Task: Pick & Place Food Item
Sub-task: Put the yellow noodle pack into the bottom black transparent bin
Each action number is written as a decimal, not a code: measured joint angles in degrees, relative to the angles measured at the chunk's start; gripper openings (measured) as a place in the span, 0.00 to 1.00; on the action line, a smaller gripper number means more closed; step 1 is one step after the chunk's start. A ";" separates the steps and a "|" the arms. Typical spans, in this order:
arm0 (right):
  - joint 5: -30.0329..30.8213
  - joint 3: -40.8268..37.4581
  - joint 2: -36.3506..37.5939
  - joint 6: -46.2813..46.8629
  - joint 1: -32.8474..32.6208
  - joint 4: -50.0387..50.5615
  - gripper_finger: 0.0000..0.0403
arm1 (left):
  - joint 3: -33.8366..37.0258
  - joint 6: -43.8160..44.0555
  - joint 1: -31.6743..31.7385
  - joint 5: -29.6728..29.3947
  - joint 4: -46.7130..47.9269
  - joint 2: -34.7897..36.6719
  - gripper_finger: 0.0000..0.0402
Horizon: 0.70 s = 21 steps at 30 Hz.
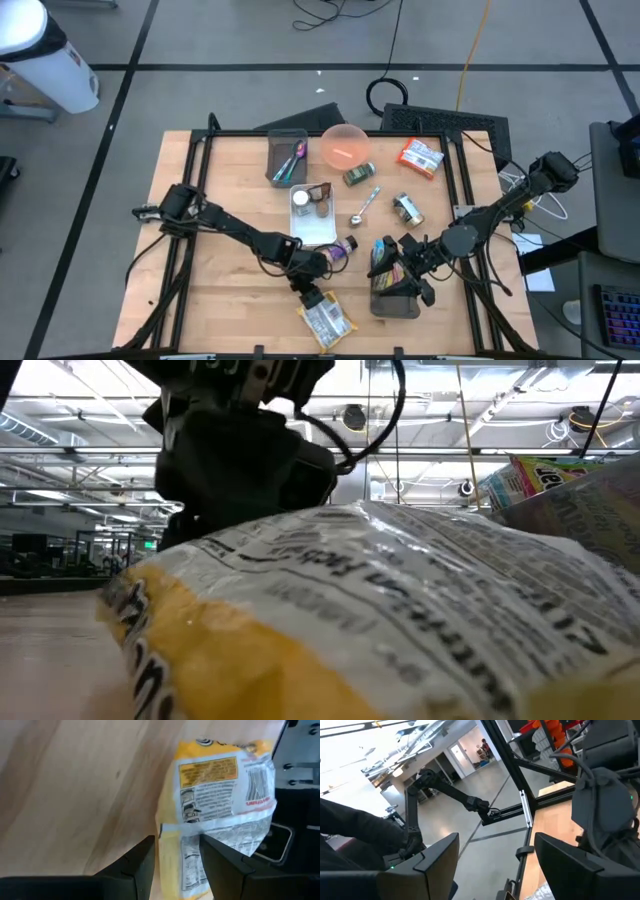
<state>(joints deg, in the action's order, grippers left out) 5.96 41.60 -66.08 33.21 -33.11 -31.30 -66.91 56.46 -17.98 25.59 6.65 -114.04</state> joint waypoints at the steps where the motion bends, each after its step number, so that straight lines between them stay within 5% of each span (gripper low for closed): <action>1: 0.02 0.00 0.00 -0.03 -0.02 -0.10 0.62 | -0.01 0.05 0.00 -0.06 -0.09 -0.04 0.40; 9: 0.00 0.00 0.00 -1.21 0.13 0.34 0.62 | -0.01 0.96 0.22 1.34 -2.50 -0.02 0.36; 21: -0.04 -0.01 0.00 -1.44 0.47 0.51 0.62 | -0.01 1.35 -0.13 1.61 -3.53 0.00 0.03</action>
<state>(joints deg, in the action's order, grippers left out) 5.91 41.59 -66.08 31.77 -32.64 -30.79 -66.92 57.80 -18.11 27.21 3.12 -114.04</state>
